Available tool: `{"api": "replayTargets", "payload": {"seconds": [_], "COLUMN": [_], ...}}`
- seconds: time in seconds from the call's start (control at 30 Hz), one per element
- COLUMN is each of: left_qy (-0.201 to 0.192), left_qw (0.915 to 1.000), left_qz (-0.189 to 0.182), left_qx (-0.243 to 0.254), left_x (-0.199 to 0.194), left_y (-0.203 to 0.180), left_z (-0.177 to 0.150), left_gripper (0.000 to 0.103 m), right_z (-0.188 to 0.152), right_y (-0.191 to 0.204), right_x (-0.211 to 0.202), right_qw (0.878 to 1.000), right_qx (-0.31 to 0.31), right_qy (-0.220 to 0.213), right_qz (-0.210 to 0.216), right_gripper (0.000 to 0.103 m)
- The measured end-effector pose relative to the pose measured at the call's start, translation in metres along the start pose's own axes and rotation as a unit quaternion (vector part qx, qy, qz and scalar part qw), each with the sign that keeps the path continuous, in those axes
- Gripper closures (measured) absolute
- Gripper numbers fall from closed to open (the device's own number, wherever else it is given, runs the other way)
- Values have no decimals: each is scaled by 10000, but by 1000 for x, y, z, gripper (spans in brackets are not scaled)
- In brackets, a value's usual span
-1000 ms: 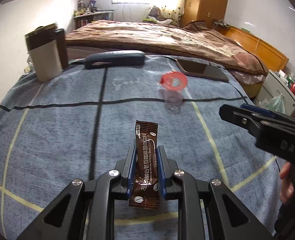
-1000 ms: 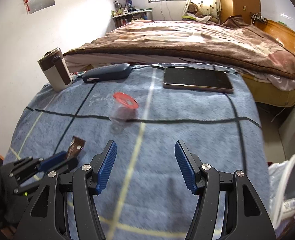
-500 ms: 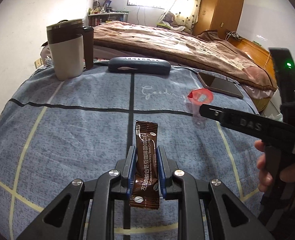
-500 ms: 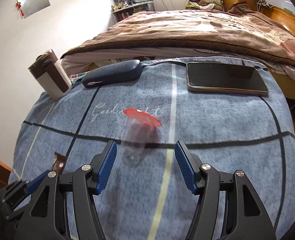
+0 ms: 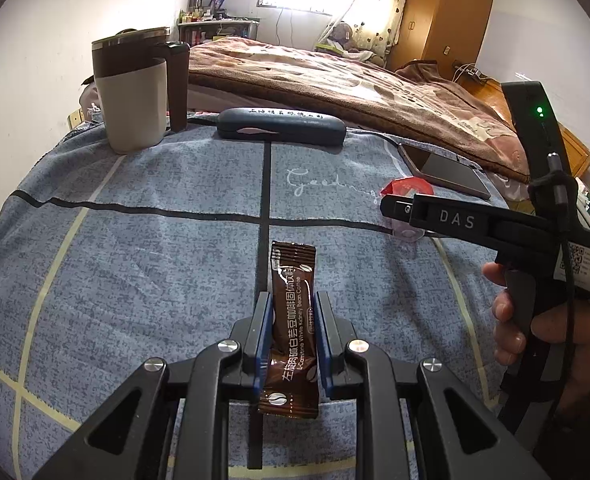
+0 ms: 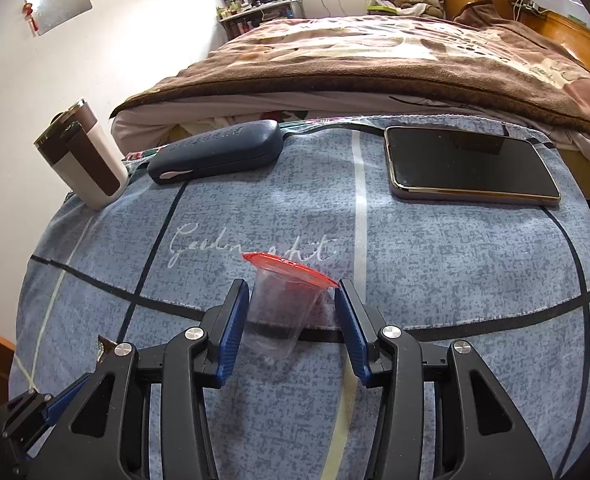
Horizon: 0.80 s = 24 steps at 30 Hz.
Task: Collect trash
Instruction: 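Carry the wrapper and clear cup with both tools over the white bin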
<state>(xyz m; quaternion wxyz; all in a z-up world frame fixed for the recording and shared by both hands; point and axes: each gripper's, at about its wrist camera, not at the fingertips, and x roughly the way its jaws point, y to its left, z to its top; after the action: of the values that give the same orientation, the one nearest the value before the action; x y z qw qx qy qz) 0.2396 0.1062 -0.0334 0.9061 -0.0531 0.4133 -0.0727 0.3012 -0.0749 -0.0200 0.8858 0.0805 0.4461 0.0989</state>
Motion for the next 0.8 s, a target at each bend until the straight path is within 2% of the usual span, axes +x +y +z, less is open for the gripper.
{"api": "replayTargets", "payload": {"seconds": [0.43, 0.8], "left_qy": [-146, -356], "left_qw": [9999, 9992], "left_qz": [46, 7], "left_qx": [62, 174], "left_x": [-22, -54], "left_y": [-9, -28], "left_z": [-2, -11], "left_gripper": [82, 82], "right_z": [-12, -33], "right_y": [1, -2], "right_x": [-28, -75], "right_qw": [9997, 9984], "right_qx": [-38, -104], "right_qy": [-188, -508], "right_qz": [127, 239], "right_gripper": [58, 58]}}
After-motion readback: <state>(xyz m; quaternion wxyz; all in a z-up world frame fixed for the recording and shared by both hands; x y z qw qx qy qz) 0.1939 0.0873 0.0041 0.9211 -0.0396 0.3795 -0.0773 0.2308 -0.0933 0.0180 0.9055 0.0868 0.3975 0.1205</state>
